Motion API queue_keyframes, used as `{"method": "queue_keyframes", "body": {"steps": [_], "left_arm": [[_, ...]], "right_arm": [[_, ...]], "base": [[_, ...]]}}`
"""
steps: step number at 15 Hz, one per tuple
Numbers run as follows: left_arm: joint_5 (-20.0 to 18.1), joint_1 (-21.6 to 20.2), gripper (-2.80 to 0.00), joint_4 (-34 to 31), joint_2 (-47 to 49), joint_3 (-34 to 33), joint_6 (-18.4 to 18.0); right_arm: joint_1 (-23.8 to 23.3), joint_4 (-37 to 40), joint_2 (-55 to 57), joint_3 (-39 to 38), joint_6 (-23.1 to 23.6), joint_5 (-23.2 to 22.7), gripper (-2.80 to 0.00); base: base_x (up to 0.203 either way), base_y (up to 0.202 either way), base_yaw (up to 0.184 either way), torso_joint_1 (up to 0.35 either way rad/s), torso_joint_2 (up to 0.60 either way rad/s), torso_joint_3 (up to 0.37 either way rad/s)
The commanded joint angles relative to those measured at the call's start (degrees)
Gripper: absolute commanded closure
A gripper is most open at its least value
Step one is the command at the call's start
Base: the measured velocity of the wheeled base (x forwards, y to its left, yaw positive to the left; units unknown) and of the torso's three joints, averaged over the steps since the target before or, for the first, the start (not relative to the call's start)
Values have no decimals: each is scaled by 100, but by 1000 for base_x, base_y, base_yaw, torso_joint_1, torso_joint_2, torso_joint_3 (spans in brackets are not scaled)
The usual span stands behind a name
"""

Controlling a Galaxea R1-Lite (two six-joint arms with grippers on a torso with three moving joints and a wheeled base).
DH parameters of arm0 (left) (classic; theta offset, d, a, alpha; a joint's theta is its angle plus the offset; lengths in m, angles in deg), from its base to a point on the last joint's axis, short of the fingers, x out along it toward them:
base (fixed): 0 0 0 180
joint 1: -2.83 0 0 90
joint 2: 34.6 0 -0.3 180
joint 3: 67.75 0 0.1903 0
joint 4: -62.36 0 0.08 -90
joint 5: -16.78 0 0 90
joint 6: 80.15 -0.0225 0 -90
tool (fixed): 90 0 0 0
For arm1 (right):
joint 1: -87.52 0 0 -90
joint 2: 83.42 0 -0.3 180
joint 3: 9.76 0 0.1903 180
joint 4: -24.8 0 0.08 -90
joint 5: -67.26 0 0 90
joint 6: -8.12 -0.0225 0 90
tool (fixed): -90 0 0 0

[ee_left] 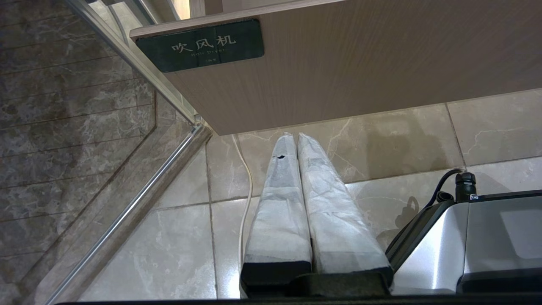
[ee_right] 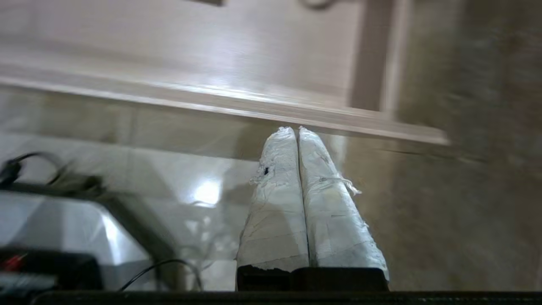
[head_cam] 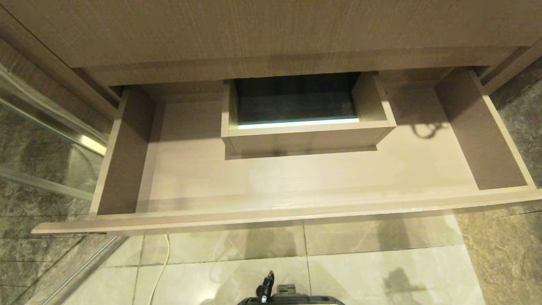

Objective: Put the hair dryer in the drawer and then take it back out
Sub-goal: Pick up the hairdryer

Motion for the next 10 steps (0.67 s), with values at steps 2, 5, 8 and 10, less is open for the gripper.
{"method": "queue_keyframes", "body": {"steps": [2, 5, 8, 10], "left_arm": [[-4, 4, 0, 0, -2, -9, -4], [-4, -4, 0, 0, -2, -9, -4], [-4, -4, 0, 0, -2, -1, -4], [-4, 3, 0, 0, -2, -9, -4]], "right_arm": [[-5, 58, -700, -84, -19, 306, 0], [-4, 71, -1047, -154, -11, 307, 0], [-4, 62, -1085, -145, -10, 316, 0], [-4, 53, -1122, -162, -10, 307, 0]], "base": [[0, 0, 0, 0, 0, 0], [0, 0, 0, 113, -121, -25], [0, 0, 0, 251, -120, -177], [0, 0, 0, 256, -568, -224]]}}
